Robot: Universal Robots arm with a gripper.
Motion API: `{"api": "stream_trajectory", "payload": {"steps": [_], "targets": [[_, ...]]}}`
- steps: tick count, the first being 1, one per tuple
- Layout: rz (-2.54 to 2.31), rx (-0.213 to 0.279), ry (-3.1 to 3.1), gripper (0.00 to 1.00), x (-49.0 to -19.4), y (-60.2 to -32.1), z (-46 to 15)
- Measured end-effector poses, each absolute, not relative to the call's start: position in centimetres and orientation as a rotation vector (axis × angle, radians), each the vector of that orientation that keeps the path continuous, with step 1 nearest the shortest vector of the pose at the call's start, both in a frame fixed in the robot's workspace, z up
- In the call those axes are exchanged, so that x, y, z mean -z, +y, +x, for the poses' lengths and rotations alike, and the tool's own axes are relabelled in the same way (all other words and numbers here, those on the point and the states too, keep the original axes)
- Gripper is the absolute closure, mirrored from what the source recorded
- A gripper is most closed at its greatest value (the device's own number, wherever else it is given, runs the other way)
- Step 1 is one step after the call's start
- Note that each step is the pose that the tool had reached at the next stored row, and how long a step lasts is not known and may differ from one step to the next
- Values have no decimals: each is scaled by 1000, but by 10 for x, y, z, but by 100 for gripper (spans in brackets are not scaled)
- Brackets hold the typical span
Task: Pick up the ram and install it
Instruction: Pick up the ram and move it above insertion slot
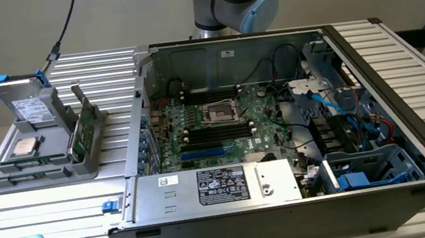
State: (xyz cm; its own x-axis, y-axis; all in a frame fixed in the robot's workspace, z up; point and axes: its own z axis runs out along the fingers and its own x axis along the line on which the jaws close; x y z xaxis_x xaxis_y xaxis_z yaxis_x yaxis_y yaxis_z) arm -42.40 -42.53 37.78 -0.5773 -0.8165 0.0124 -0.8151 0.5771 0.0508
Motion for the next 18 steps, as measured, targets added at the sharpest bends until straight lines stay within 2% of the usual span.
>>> {"api": "stream_trajectory", "payload": {"steps": [18], "targets": [[1855, 52, -2485, 89, -376, -425, -424]]}}
